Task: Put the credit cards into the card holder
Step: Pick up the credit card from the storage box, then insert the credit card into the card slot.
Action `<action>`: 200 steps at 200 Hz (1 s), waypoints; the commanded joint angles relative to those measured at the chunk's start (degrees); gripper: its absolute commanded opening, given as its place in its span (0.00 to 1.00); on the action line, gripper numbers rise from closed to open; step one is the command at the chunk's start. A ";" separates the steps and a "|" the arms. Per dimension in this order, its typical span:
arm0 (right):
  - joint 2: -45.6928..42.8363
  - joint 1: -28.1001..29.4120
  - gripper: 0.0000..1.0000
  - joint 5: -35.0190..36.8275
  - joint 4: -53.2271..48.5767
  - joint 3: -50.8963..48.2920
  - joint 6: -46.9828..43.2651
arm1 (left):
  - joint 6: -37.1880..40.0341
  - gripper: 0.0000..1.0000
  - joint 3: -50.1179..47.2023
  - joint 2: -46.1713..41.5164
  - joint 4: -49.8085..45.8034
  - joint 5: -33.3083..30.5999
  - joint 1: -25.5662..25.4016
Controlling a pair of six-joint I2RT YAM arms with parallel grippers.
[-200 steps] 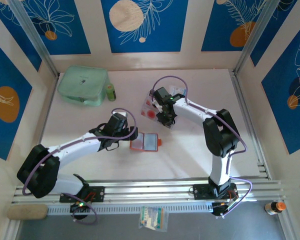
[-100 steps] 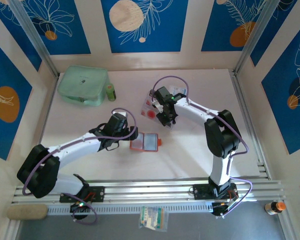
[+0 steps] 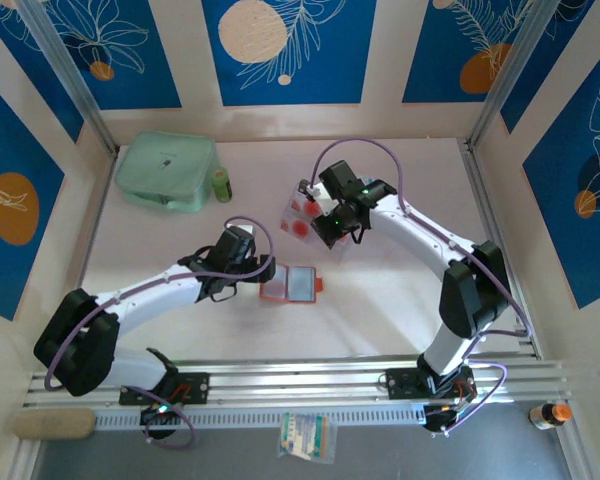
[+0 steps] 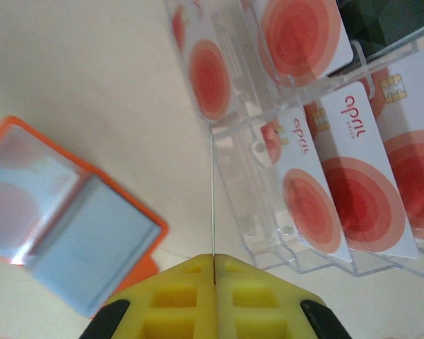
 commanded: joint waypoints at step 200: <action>-15.97 1.11 0.00 -19.40 55.56 -44.23 51.88 | 8.48 0.91 6.30 8.81 -7.42 -6.20 -4.94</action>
